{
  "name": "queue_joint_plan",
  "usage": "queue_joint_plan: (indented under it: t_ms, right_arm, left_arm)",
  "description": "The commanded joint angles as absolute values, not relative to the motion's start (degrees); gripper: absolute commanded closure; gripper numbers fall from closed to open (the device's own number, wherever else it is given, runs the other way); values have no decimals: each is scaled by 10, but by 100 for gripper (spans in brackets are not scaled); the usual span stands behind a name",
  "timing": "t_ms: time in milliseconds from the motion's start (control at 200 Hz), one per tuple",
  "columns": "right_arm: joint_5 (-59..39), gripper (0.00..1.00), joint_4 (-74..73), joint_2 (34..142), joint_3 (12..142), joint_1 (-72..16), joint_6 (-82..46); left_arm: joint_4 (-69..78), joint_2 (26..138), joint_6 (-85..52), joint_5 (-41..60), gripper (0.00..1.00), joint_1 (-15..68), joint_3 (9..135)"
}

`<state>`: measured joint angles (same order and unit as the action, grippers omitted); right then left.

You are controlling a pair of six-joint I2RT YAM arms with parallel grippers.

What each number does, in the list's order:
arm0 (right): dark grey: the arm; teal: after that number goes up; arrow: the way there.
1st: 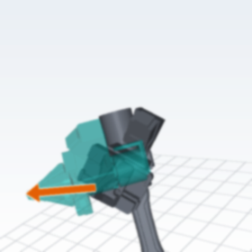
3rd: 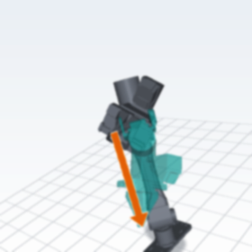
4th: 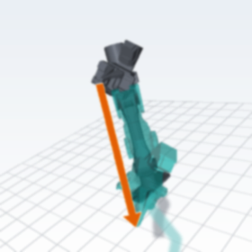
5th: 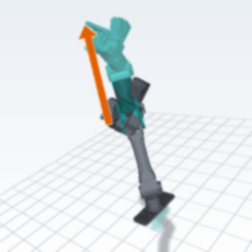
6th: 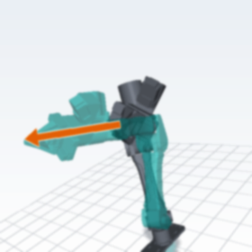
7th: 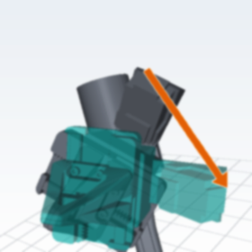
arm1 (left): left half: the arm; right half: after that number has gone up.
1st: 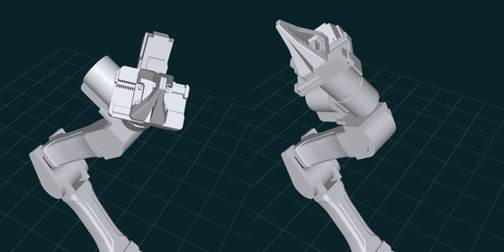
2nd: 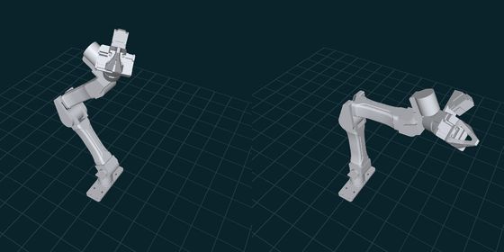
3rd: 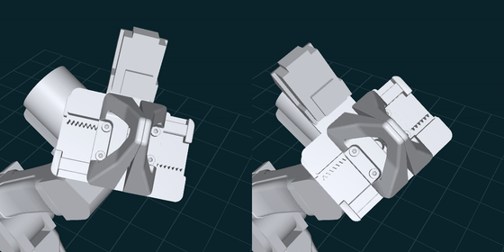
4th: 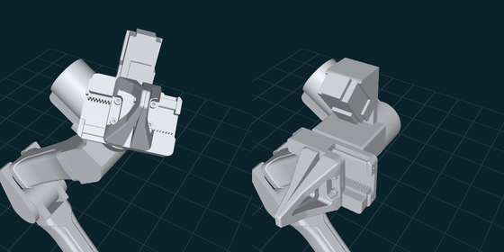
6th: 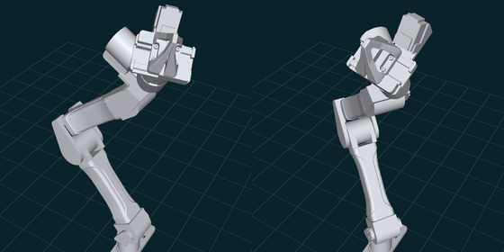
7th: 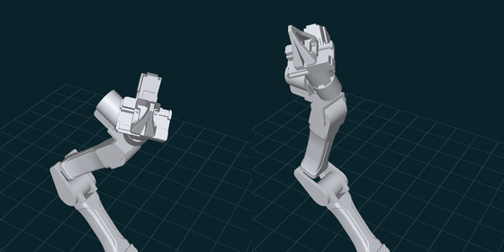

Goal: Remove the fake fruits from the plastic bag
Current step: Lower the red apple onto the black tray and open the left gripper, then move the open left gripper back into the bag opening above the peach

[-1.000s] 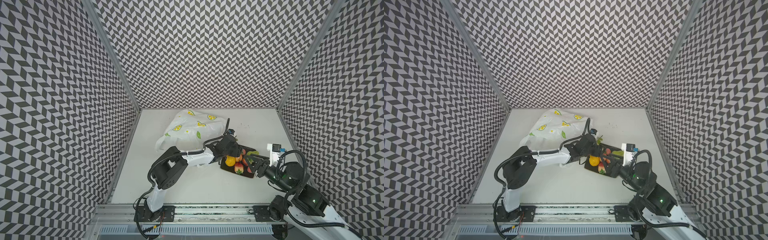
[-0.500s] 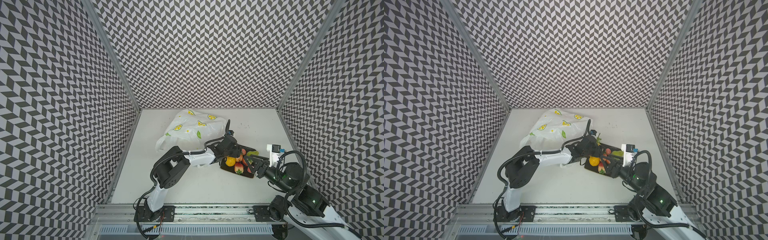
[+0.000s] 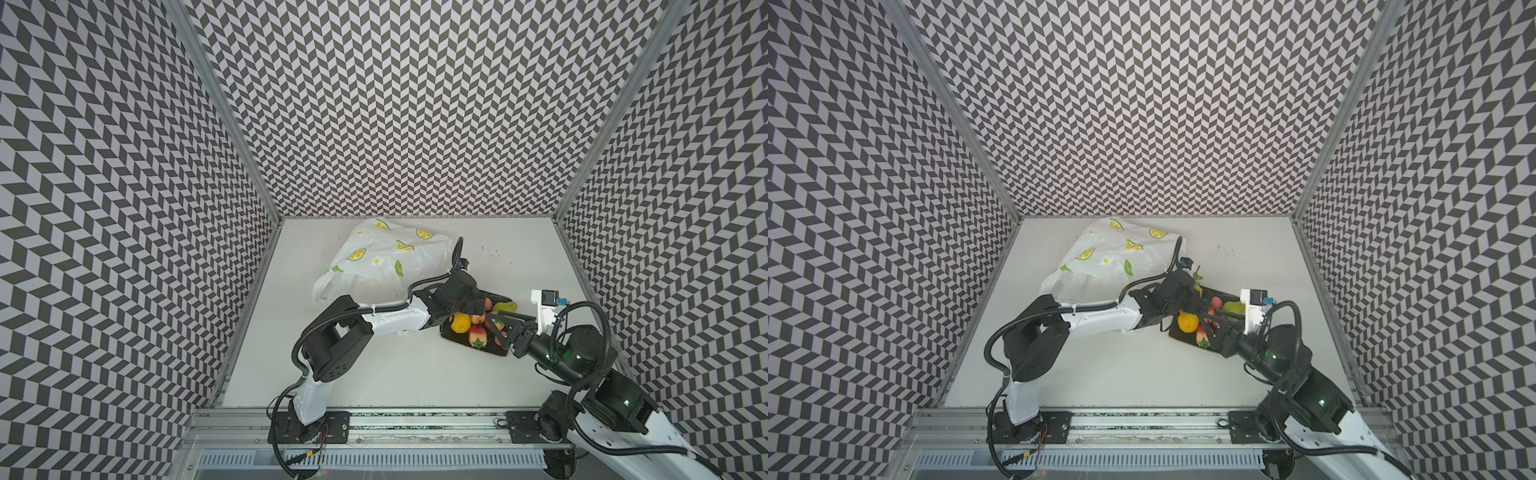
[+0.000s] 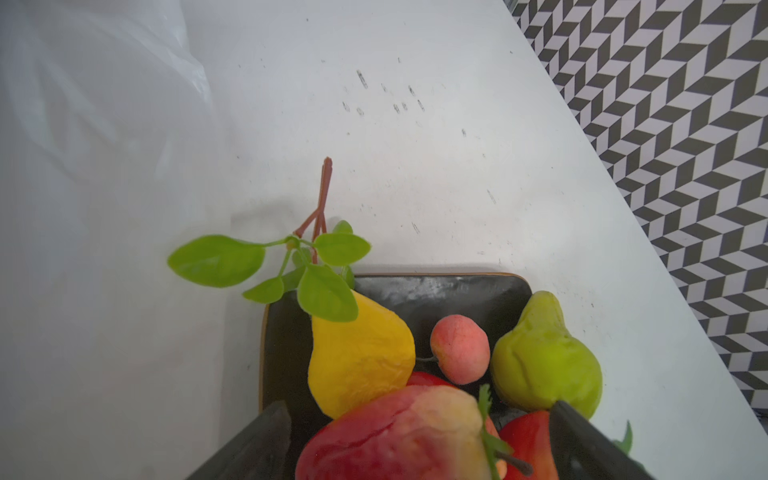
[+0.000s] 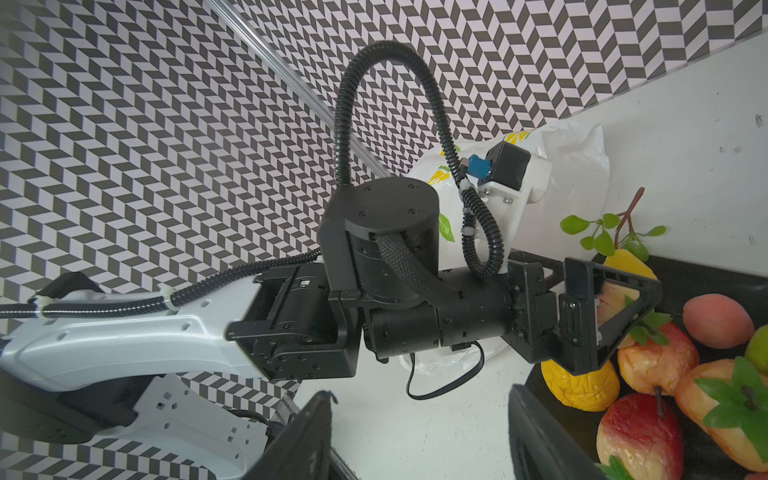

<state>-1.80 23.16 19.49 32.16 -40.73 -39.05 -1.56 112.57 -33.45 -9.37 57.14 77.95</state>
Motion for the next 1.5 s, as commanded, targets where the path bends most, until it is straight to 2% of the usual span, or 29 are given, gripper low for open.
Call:
queue_joint_plan:
  t_ms: [0, 365, 471, 601, 791, 941, 1001, 1066, 1227, 1382, 1497]
  right_arm:
    - [-25, 34, 208, 197, 320, -407, -394]
    - [-23, 35, 214, 202, 324, -407, -389]
    - [-22, 35, 210, 216, 326, -407, -385]
    - [-21, 37, 201, 260, 335, -407, -368]
    - [-78, 35, 149, 404, 370, -430, -324]
    - [36, 31, 112, 559, 425, -565, -306]
    - [45, 30, 97, 624, 448, -584, -307]
    - [39, 29, 75, 686, 469, -595, -316]
    - [73, 31, 49, 820, 518, -625, -335]
    - [100, 33, 15, 896, 537, -628, -346]
    - [108, 43, 0, 947, 560, -627, -346]
  left_arm:
    - [-14, 1111, -332, -101, 1, 576, 795]
    - [-18, 1062, -299, -108, 0, 578, 811]
    - [-40, 1007, -272, -133, 0, 575, 815]
    - [-51, 900, -262, -168, 0, 561, 758]
    - [-70, 696, -297, -218, 5, 515, 613]
    - [-107, 531, -390, -242, 11, 446, 469]
    - [-120, 482, -426, -220, 12, 400, 416]
    - [-125, 435, -455, -148, 13, 330, 360]
    - [-137, 390, -459, -53, 15, 214, 308]
    - [-133, 400, -465, -25, 20, 178, 285]
    - [-134, 395, -480, -24, 24, 170, 262]
